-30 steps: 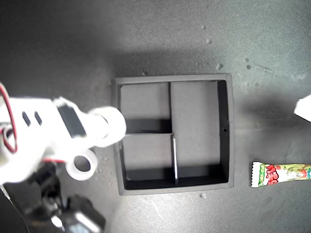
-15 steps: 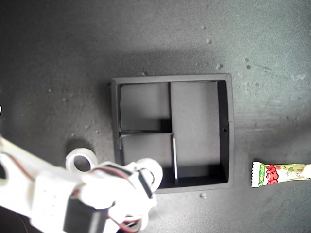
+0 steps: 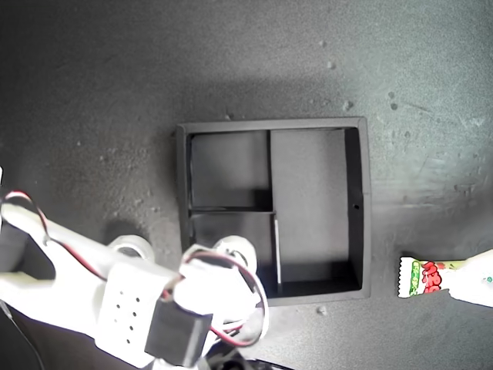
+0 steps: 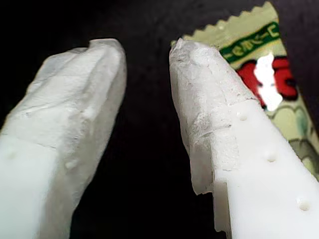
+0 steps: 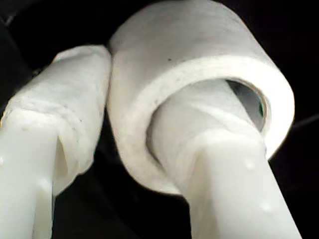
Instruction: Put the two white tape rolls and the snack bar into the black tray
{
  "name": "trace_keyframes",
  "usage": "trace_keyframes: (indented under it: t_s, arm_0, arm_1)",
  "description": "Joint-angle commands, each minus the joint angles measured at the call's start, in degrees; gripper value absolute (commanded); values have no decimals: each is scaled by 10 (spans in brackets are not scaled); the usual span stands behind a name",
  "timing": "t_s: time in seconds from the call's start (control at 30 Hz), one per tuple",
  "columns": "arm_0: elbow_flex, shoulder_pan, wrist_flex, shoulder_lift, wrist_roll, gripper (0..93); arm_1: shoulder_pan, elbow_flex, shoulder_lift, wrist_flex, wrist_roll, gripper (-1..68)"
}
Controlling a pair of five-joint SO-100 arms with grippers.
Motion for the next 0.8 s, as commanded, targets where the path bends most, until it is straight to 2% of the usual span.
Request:
trace_keyframes:
  t_s: [0.0,0.07,0.13,0.37,0.5,0.63,0.77]
  arm_0:
    - [-8,6,11,23,-10,75]
    - [-15,11,11,22,-10,92]
    - [-24,16,11,24,-9,102]
    - [13,8,11,53,-13,108]
    - [50,-9,11,105,-2,102]
    - [127,-35,11,207,7,94]
    - [263,-54,11,364,-9,89]
  arm_1:
    - [-26,27,4,2,103,181]
    - [-45,43,4,2,137,240]
    - [-62,58,4,2,168,267]
    - [-131,116,4,-32,258,282]
    - [-174,159,4,-81,301,282]
    - [-190,206,-1,-151,315,274]
    - [-185,238,3,-160,316,190]
